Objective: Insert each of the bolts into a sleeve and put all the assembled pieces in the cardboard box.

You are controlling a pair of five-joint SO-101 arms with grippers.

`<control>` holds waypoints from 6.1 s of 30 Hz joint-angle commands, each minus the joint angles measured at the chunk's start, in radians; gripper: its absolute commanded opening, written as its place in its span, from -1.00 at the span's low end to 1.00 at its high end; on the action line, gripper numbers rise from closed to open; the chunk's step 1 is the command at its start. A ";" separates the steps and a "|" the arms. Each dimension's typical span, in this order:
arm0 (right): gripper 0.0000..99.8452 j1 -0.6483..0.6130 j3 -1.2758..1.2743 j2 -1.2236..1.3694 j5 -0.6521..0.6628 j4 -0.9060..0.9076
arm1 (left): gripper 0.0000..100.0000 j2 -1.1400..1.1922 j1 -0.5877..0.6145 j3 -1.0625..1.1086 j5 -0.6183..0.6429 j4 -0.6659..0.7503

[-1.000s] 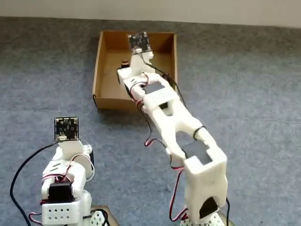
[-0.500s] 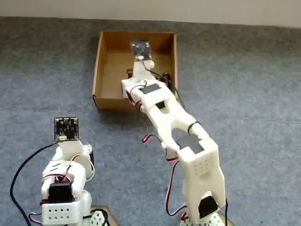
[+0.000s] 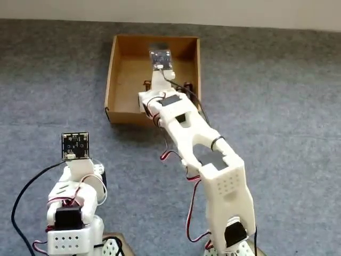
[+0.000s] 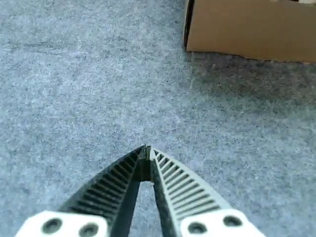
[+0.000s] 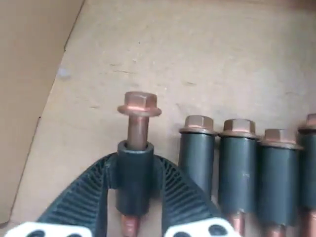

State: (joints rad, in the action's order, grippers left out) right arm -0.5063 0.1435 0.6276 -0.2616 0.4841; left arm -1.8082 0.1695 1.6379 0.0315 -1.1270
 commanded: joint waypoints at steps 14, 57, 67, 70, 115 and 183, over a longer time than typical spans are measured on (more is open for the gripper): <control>-0.85 0.061 0.452 0.177 -0.011 0.348 | -0.95 -0.002 0.001 -0.007 -0.011 0.020; -0.99 0.338 0.326 -0.977 0.060 1.224 | -0.95 -0.002 0.002 0.033 -0.011 0.100; -0.99 0.346 -1.113 -1.926 0.189 0.650 | -0.98 -0.002 -0.018 0.038 -0.084 0.068; -0.99 0.341 -1.323 -2.163 0.199 0.630 | -0.98 -0.002 -0.058 0.039 -0.086 0.048; -0.98 0.461 -1.948 -2.460 0.198 0.759 | -0.98 -0.001 0.056 0.058 -0.084 -0.216; -0.98 0.461 -1.948 -2.460 0.198 0.759 | -0.98 -0.001 0.056 0.058 -0.083 -0.216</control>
State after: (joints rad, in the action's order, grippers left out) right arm -0.0552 -1.6701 -1.8243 -0.0729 1.2390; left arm -1.8082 0.2202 1.6778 -0.0483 -1.3387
